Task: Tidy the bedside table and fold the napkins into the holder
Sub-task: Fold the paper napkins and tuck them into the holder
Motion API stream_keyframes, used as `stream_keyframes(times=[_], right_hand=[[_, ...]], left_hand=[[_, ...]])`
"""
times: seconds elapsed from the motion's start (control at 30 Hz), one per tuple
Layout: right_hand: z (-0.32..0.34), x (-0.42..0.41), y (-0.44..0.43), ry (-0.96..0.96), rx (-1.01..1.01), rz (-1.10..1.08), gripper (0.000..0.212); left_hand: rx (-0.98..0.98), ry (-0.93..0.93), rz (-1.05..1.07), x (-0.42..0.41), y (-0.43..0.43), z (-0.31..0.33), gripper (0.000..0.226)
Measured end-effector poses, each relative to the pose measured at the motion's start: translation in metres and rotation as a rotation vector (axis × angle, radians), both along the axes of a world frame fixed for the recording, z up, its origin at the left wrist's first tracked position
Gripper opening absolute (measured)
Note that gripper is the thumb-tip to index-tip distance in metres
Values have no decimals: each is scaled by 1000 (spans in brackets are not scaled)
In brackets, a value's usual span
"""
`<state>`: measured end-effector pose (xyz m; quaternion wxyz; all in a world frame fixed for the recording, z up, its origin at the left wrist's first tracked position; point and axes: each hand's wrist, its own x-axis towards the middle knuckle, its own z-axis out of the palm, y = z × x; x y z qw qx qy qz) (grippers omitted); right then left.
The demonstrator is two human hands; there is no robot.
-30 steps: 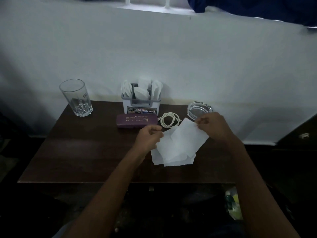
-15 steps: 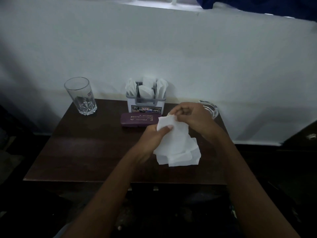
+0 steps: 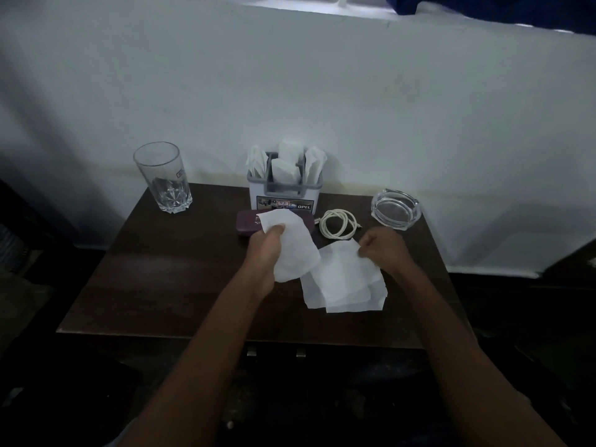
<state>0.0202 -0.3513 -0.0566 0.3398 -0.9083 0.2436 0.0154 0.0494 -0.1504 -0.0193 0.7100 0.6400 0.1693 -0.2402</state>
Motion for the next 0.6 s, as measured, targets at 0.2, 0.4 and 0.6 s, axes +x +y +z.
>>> stream_keyframes(times=[0.2, 0.4, 0.6], right_hand=[[51, -7, 1, -177, 184, 216, 34], [110, -21, 18, -12, 143, 535, 24], [127, -20, 38, 4, 107, 623, 31]], left_hand=[[108, -169, -39, 2, 3, 3, 36], [124, -237, -145, -1, 3, 9, 38], [-67, -20, -411, -7, 1, 10, 30]])
